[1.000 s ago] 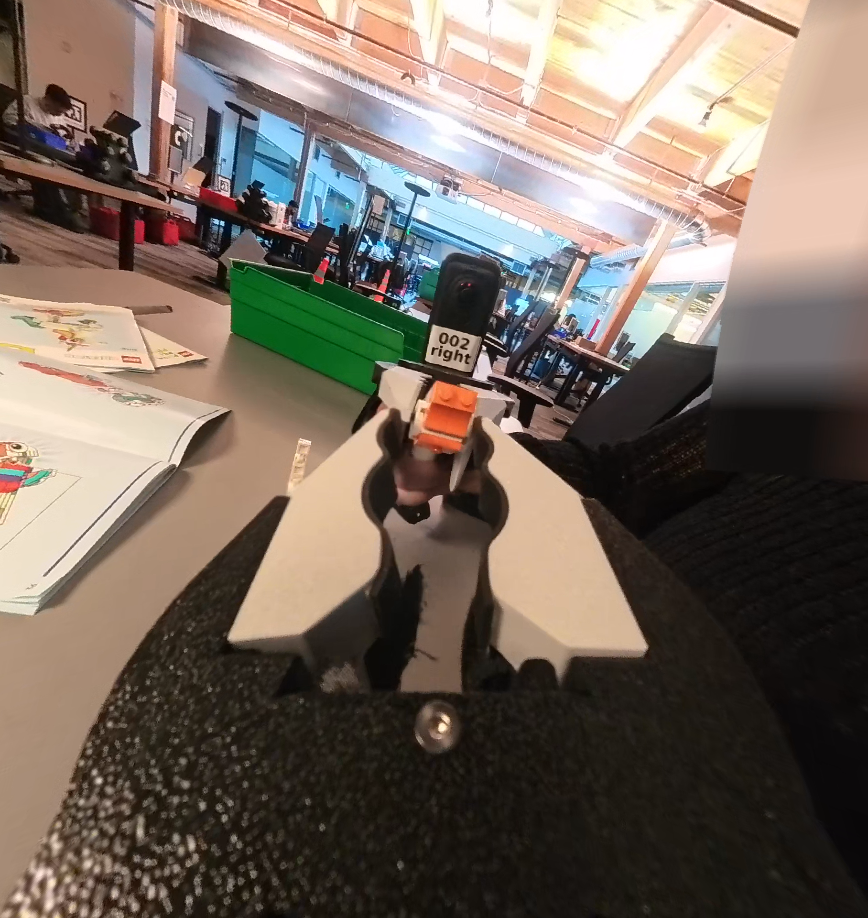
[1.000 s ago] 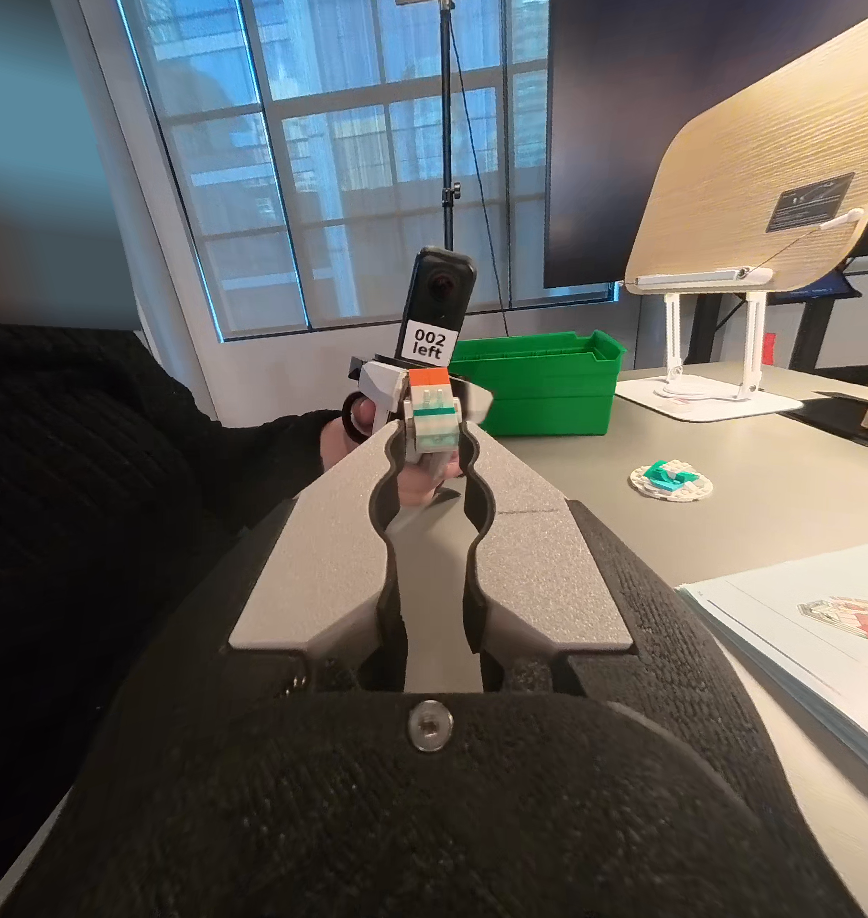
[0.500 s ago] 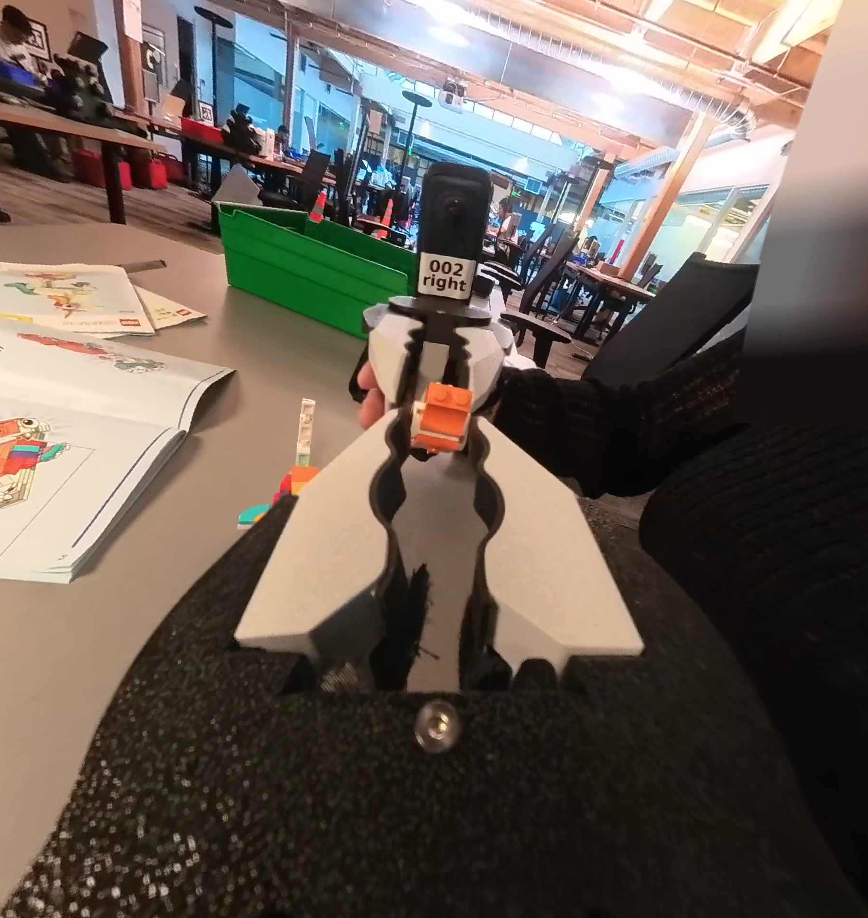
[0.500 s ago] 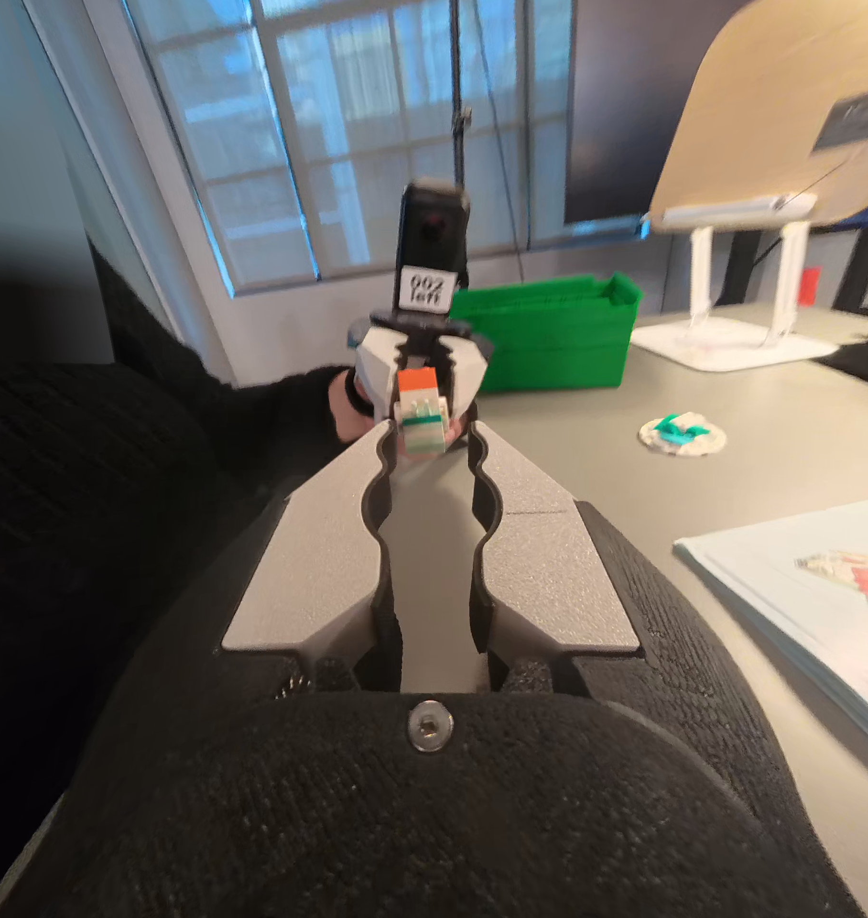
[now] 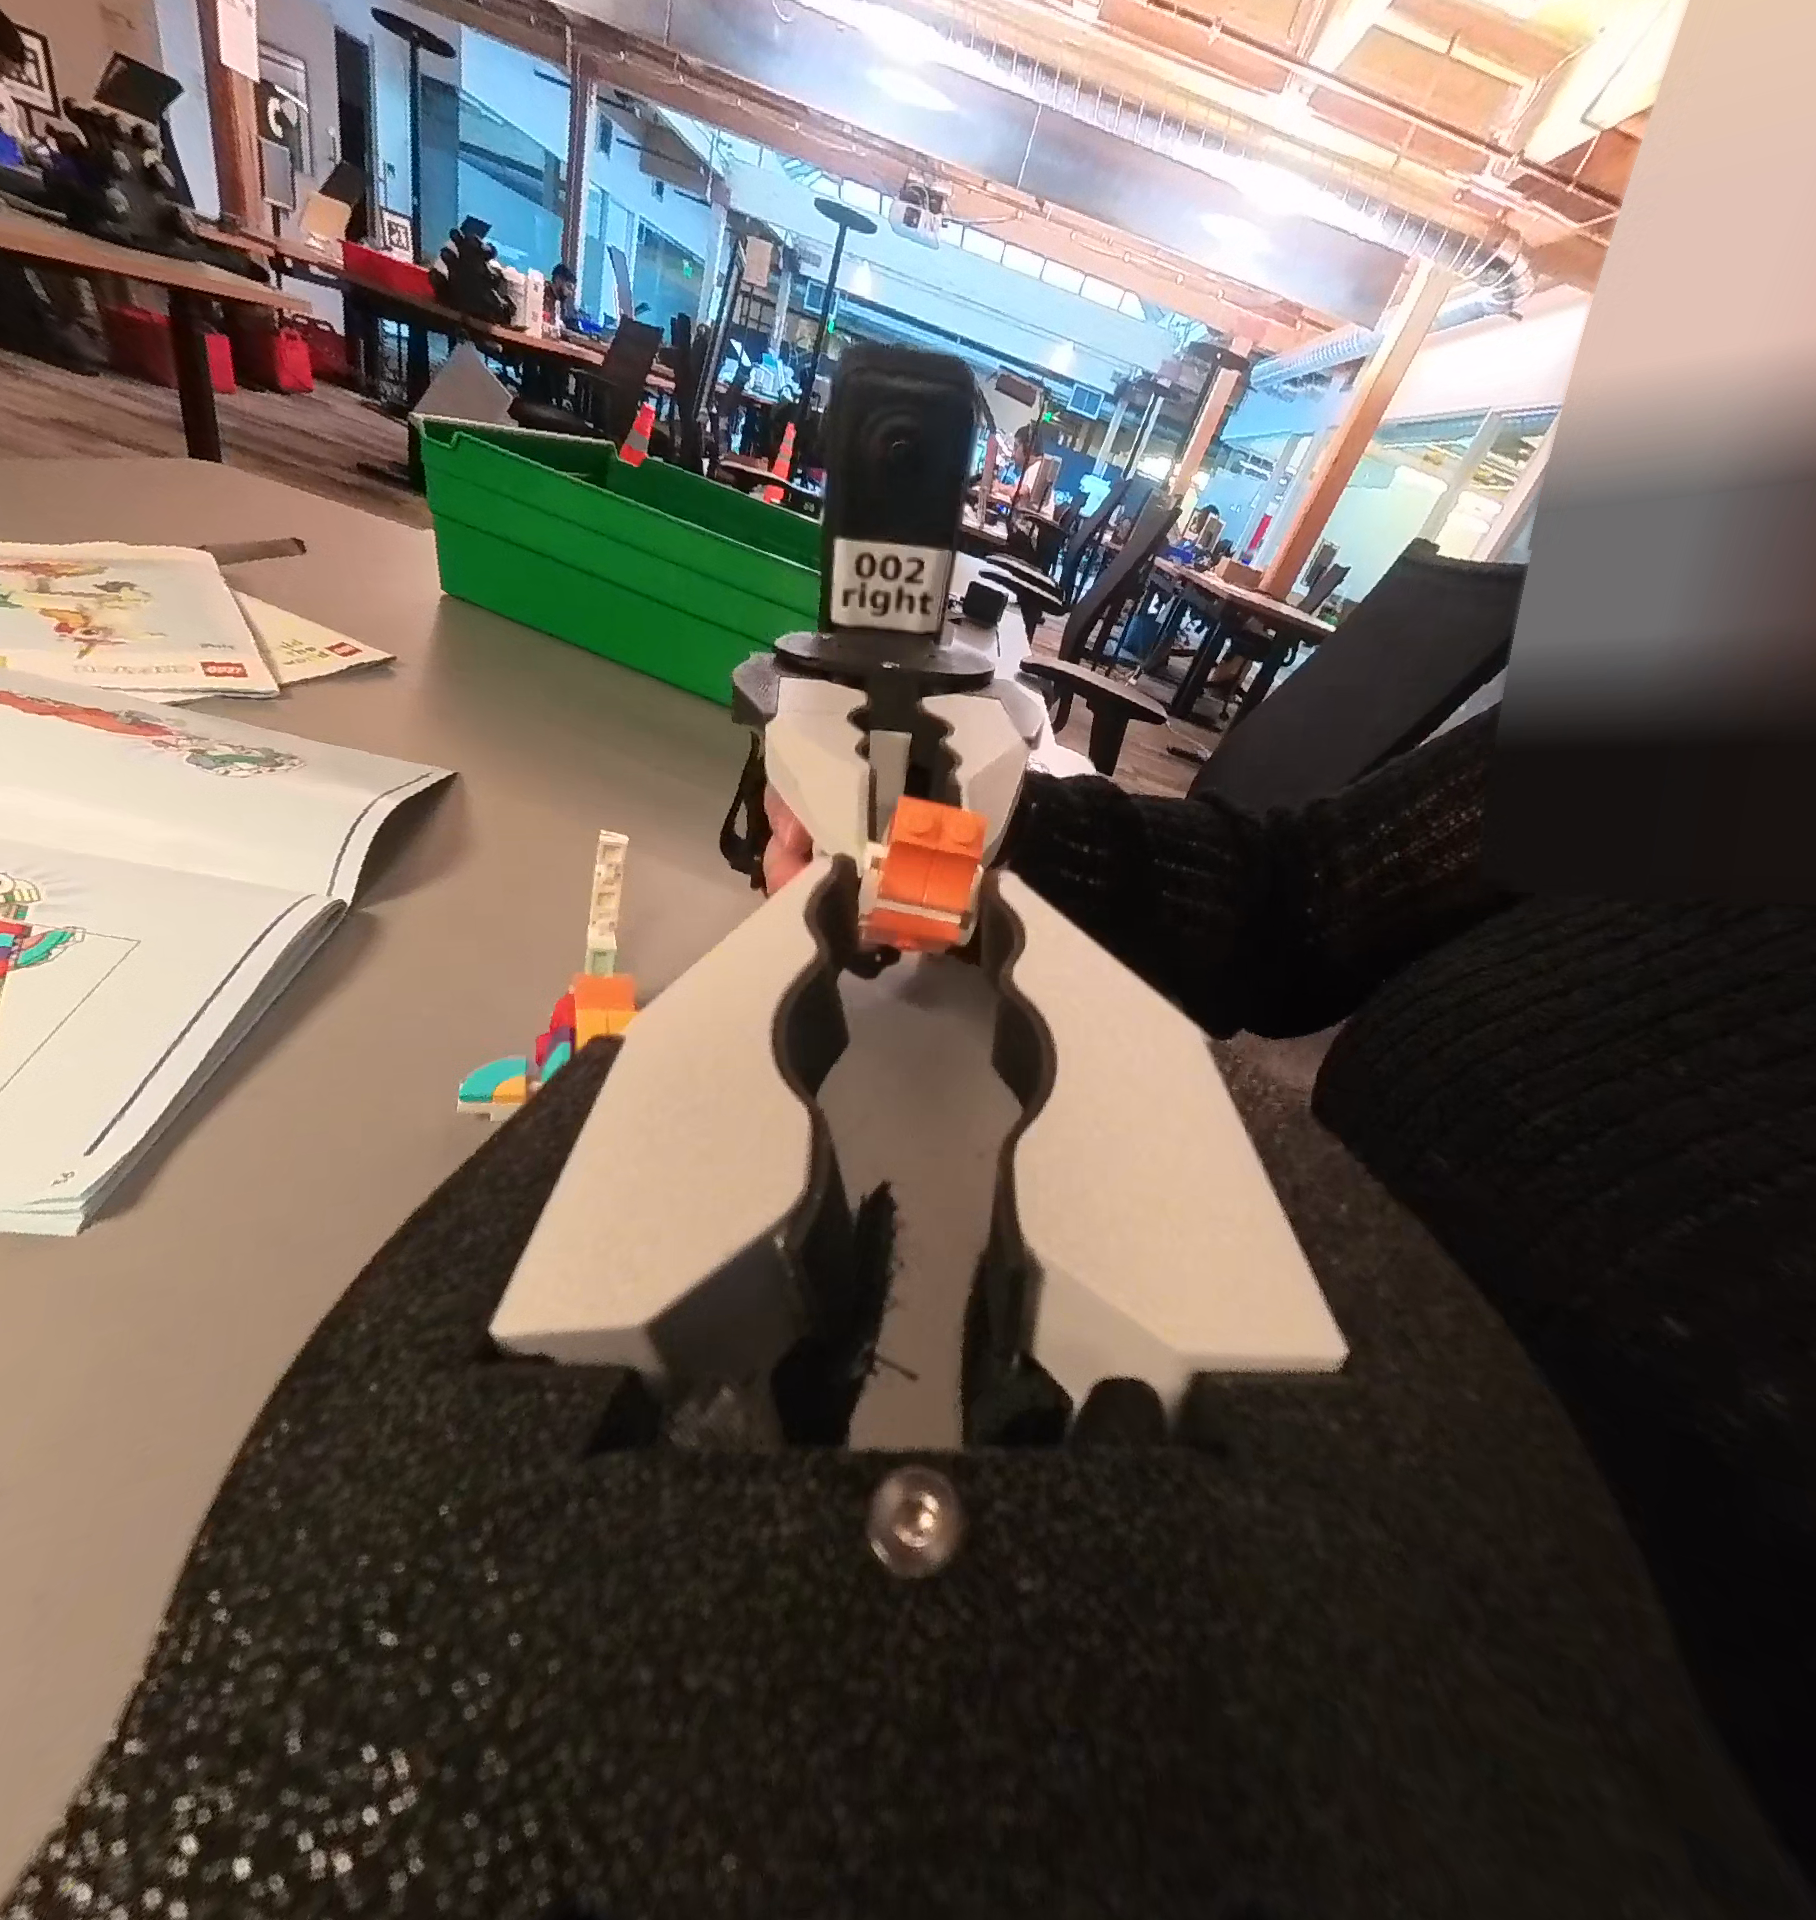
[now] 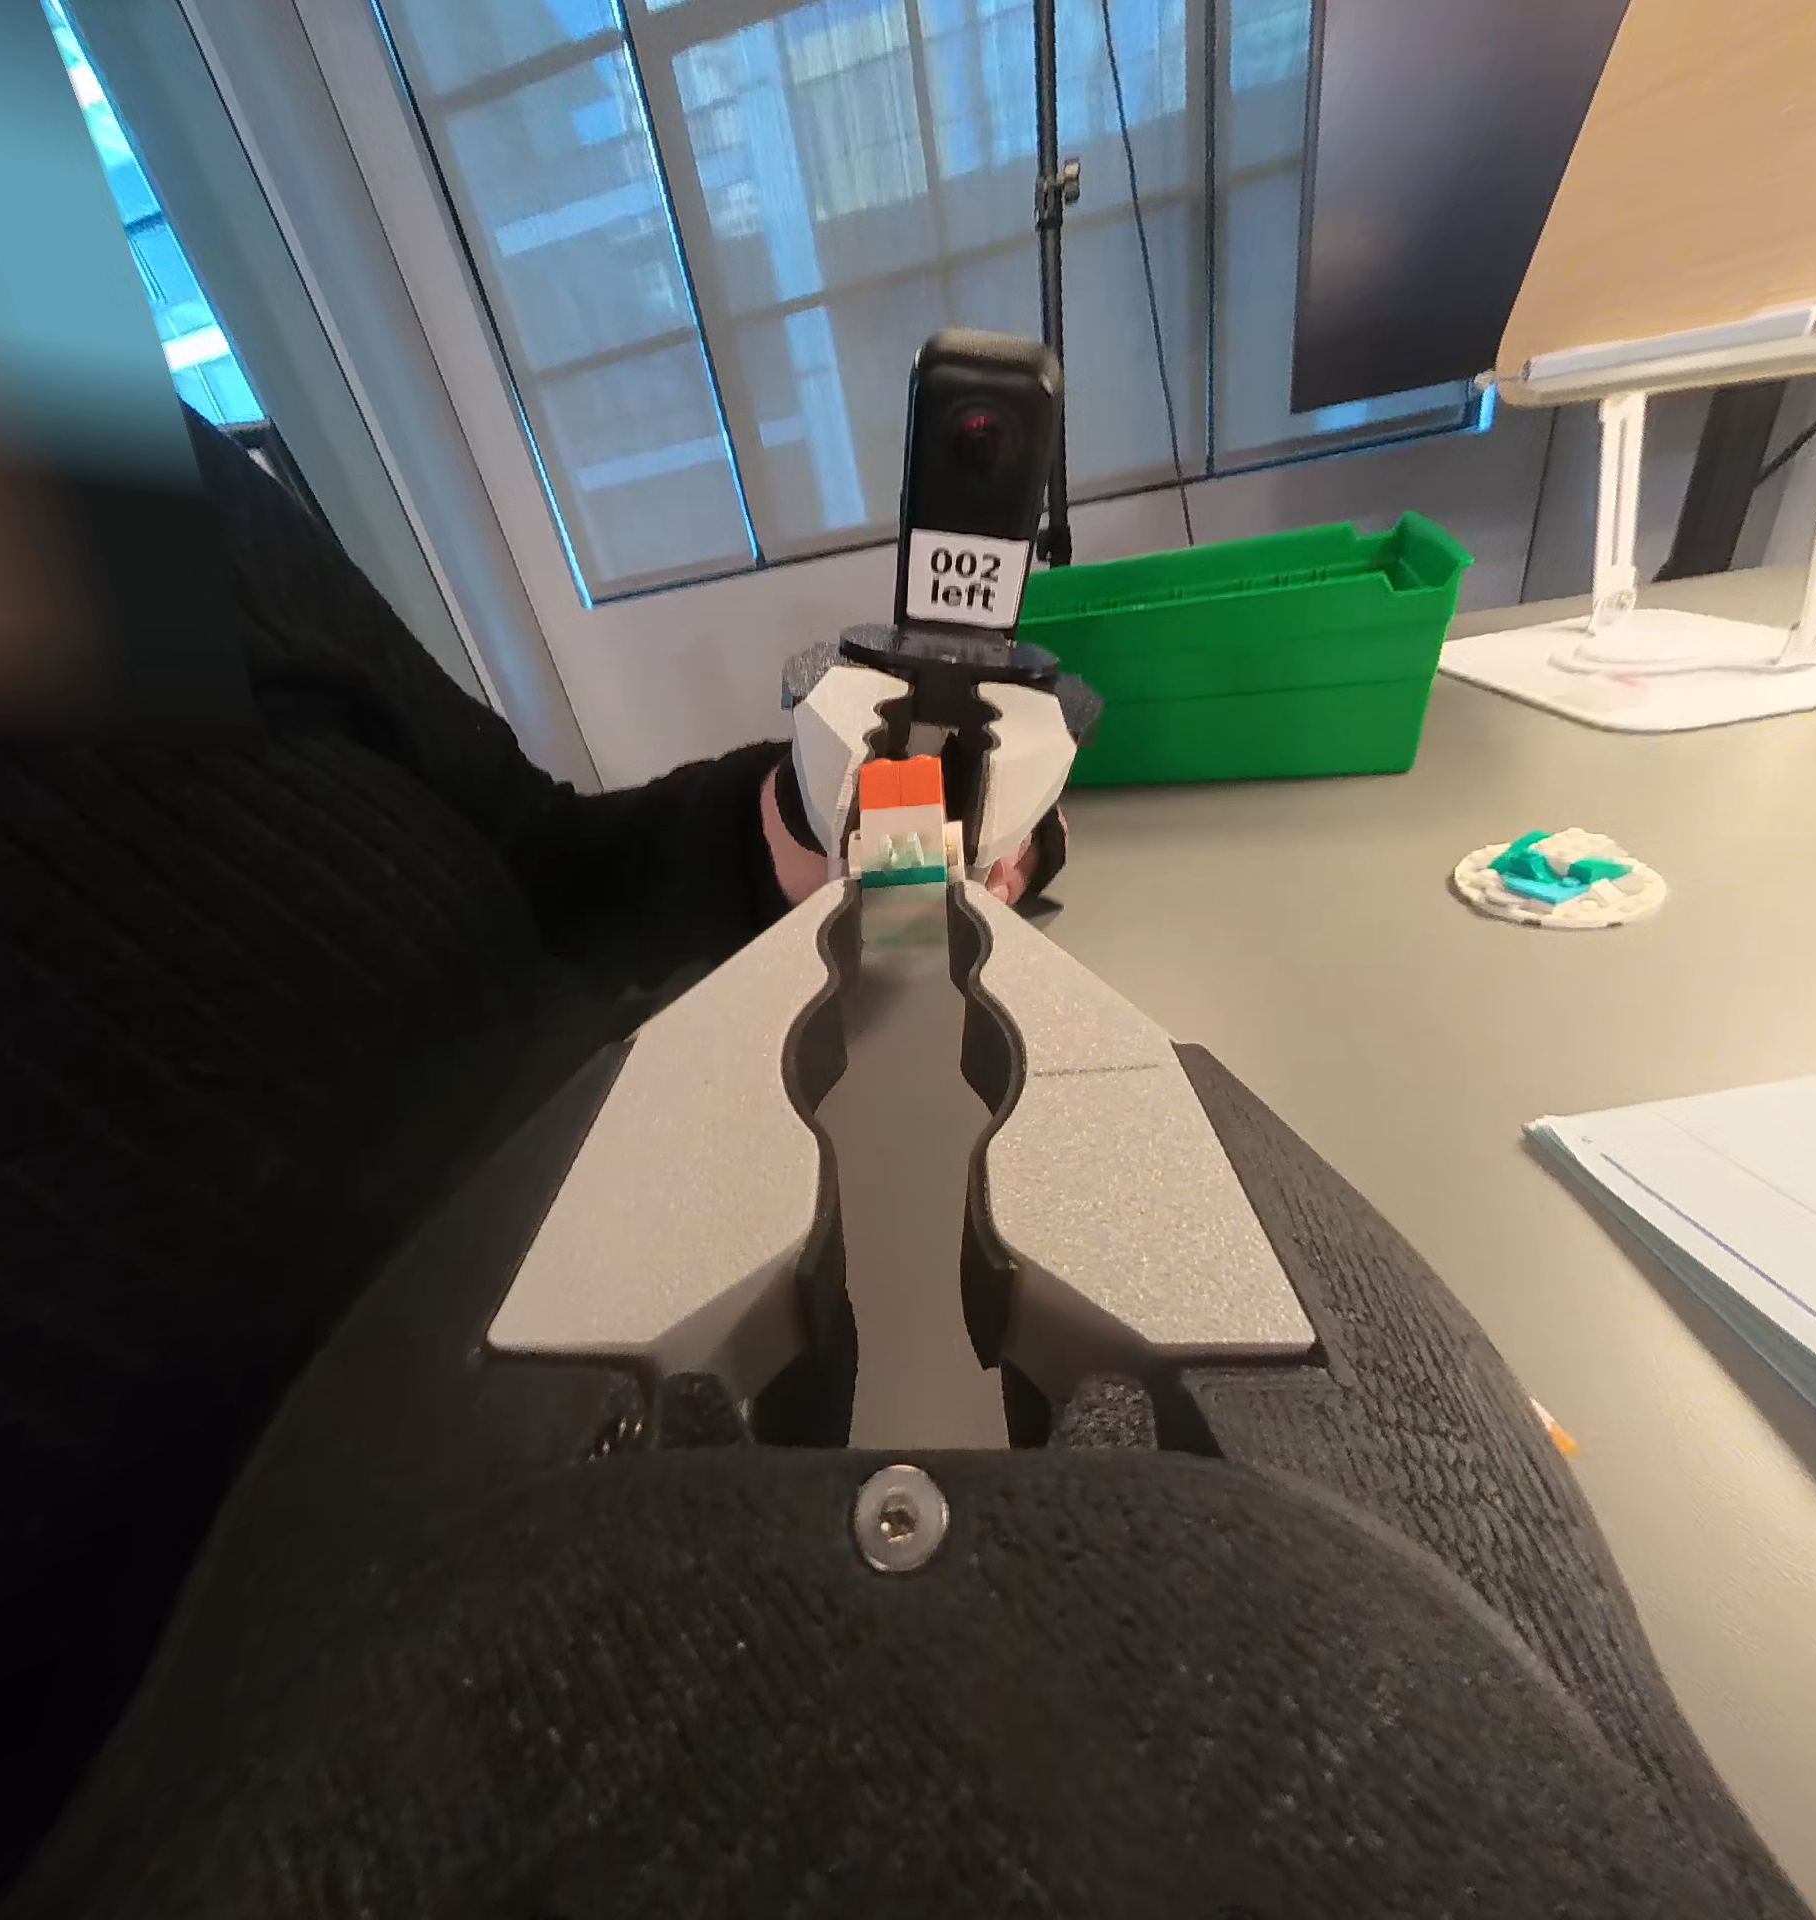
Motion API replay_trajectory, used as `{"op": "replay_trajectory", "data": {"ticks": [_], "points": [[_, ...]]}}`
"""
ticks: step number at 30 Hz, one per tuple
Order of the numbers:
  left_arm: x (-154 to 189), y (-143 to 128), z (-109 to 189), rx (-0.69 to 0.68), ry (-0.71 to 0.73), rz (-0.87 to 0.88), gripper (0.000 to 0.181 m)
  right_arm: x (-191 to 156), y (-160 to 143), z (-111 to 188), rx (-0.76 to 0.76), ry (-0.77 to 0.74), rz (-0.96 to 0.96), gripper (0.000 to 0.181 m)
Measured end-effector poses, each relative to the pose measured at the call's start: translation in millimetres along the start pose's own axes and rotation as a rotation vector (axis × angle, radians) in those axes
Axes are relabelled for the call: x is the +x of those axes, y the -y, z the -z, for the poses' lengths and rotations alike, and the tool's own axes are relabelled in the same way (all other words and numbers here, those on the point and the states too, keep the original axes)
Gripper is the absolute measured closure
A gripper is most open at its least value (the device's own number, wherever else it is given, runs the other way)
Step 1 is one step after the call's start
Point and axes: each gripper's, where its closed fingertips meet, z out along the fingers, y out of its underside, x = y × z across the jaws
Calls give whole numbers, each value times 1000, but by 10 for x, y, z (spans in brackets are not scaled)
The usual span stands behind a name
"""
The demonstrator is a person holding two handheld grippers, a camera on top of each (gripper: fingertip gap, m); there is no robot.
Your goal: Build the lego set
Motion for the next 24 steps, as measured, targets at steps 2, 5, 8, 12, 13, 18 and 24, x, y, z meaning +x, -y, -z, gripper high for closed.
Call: {"op": "replay_trajectory", "data": {"ticks": [2,5,8,12,13,18,24], "points": [[10,34,5,26,-7,6,160,-3,27,-7,23,0,1,167],[11,70,6,56,-6,14,150,-25,78,-11,63,12,-4,167],[22,72,-4,64,-18,26,144,-41,121,-13,95,20,-11,167],[51,86,-18,85,-44,43,145,-35,102,-24,88,12,1,167],[54,88,-22,89,-49,48,146,-34,93,-29,85,11,2,167],[55,49,-50,72,-51,53,152,-39,83,-43,84,9,9,167],[35,39,-40,63,-45,45,158,-9,65,-50,74,-9,11,167]]}}
